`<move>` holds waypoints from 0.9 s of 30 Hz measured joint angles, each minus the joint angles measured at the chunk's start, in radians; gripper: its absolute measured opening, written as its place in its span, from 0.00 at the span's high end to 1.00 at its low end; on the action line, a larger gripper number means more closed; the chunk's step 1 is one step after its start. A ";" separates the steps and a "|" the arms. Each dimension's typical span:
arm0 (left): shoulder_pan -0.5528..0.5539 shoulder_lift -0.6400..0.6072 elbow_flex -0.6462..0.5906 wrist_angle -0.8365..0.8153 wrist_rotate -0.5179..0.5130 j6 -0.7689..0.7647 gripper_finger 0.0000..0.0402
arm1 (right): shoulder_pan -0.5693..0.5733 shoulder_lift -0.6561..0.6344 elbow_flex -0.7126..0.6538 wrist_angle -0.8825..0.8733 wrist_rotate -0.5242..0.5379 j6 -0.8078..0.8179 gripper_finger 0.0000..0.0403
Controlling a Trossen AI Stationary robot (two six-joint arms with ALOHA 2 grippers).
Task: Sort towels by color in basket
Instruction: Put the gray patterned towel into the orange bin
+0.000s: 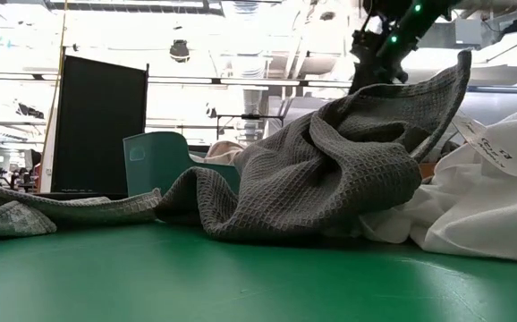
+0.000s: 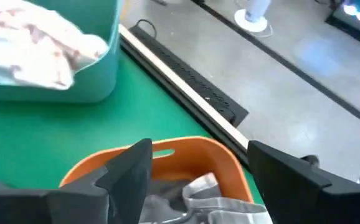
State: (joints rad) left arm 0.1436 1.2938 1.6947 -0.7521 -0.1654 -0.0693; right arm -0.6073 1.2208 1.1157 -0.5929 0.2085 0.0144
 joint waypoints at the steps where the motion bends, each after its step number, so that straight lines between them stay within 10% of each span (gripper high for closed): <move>1: 0.000 0.000 0.000 0.000 0.000 0.000 0.65 | 0.002 0.000 -0.012 0.004 -0.006 0.000 0.27; 27: -0.013 0.080 -0.001 -0.251 -0.102 -0.107 0.65 | 0.060 0.494 -0.030 0.117 -0.101 0.088 0.27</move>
State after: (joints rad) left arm 0.1303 1.3743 1.6936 -1.0035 -0.2676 -0.1768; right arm -0.5474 1.7148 1.0862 -0.4762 0.1076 0.1021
